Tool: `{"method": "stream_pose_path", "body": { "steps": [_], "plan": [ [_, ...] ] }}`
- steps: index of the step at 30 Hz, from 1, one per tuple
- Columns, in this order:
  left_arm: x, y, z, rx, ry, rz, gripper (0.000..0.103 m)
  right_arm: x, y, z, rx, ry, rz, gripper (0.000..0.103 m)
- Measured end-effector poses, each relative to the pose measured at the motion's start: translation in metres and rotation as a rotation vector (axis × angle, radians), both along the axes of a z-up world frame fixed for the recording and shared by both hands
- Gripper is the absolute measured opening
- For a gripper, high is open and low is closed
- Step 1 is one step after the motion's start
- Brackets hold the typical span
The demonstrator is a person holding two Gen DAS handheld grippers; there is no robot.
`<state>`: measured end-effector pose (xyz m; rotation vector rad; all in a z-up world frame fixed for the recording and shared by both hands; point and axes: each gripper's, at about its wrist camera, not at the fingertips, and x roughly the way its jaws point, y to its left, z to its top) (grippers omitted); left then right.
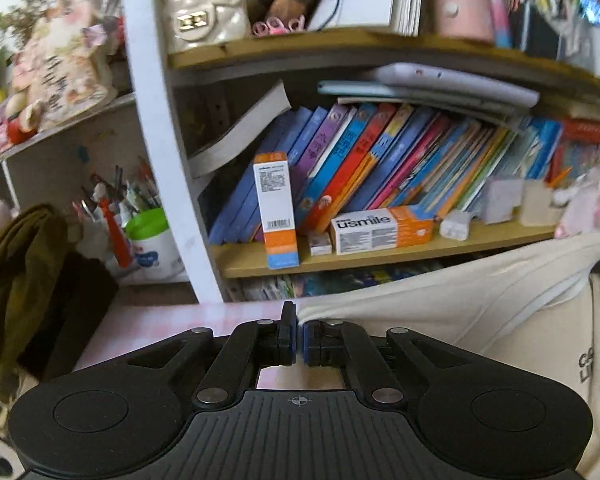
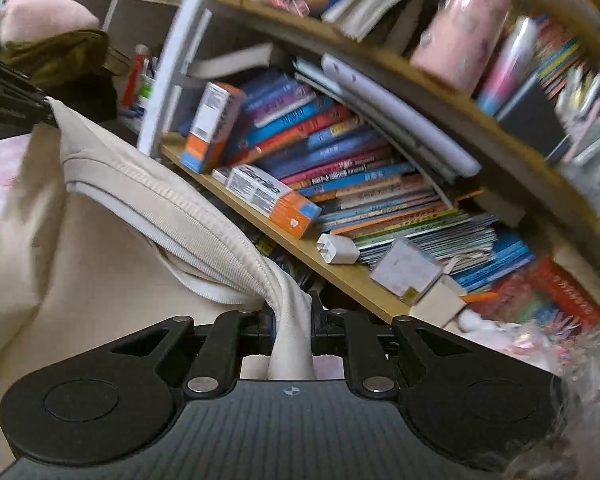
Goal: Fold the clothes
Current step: 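Lift the T-shirt by its shoulders with both grippers, shaking it out, then lower the T-shirt onto the mat and open both grippers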
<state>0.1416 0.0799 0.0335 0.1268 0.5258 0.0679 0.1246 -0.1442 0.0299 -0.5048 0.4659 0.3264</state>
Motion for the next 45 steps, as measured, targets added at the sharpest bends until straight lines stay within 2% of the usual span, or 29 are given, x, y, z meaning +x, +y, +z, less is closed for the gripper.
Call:
{"method": "stream_pose_path", "body": {
  "steps": [2, 3, 6, 8, 10, 12, 17, 19, 24, 25, 26, 29, 32, 38, 42, 45],
  "plan": [
    [0.015, -0.001, -0.011, 0.015, 0.041, 0.015, 0.004, 0.022, 0.000, -0.008, 0.011, 0.027, -0.006, 0.012],
    [0.022, 0.000, -0.018, 0.016, 0.072, 0.027, 0.009, 0.034, 0.002, -0.011, 0.017, 0.041, -0.007, 0.012],
    [0.040, 0.002, -0.039, 0.017, 0.163, 0.063, 0.014, 0.068, 0.005, -0.029, 0.004, 0.096, 0.000, 0.013],
    [0.043, 0.001, -0.048, 0.040, 0.223, 0.081, 0.030, 0.084, 0.012, -0.046, -0.024, 0.131, 0.006, 0.013],
    [0.039, -0.001, -0.055, 0.072, 0.247, 0.088, 0.057, 0.094, 0.020, -0.063, -0.053, 0.162, 0.003, 0.013],
    [0.028, 0.000, -0.057, 0.088, 0.242, 0.078, 0.068, 0.103, 0.024, -0.077, -0.092, 0.178, -0.008, 0.013],
    [-0.003, 0.003, -0.054, 0.116, 0.247, 0.059, 0.070, 0.122, 0.030, -0.099, -0.141, 0.203, -0.038, 0.014],
    [-0.019, 0.005, -0.047, 0.103, 0.234, 0.052, 0.074, 0.133, 0.032, -0.099, -0.150, 0.201, -0.041, 0.014],
    [-0.059, 0.000, -0.038, 0.058, 0.206, 0.017, 0.077, 0.152, 0.038, -0.105, -0.138, 0.240, -0.060, 0.015],
    [-0.067, -0.002, -0.039, 0.057, 0.206, 0.006, 0.077, 0.151, 0.039, -0.108, -0.156, 0.243, -0.055, 0.020],
    [-0.074, -0.003, -0.040, 0.056, 0.207, -0.006, 0.077, 0.150, 0.040, -0.112, -0.177, 0.243, -0.048, 0.032],
    [-0.095, -0.007, -0.048, 0.061, 0.225, -0.024, 0.078, 0.131, 0.037, -0.106, -0.179, 0.199, -0.033, 0.057],
    [-0.114, -0.009, -0.056, 0.045, 0.244, -0.035, 0.078, 0.102, 0.027, -0.089, -0.112, 0.170, -0.021, 0.069],
    [-0.146, -0.014, -0.083, 0.013, 0.322, -0.051, 0.079, 0.014, 0.003, -0.057, -0.005, 0.117, -0.008, 0.071],
    [-0.165, -0.022, -0.094, -0.003, 0.340, -0.086, 0.079, -0.056, 0.002, -0.055, 0.026, 0.145, 0.032, 0.072],
    [-0.176, -0.029, -0.097, -0.010, 0.339, -0.126, 0.079, -0.100, 0.011, -0.066, 0.035, 0.218, 0.054, 0.072]
  ]
}}
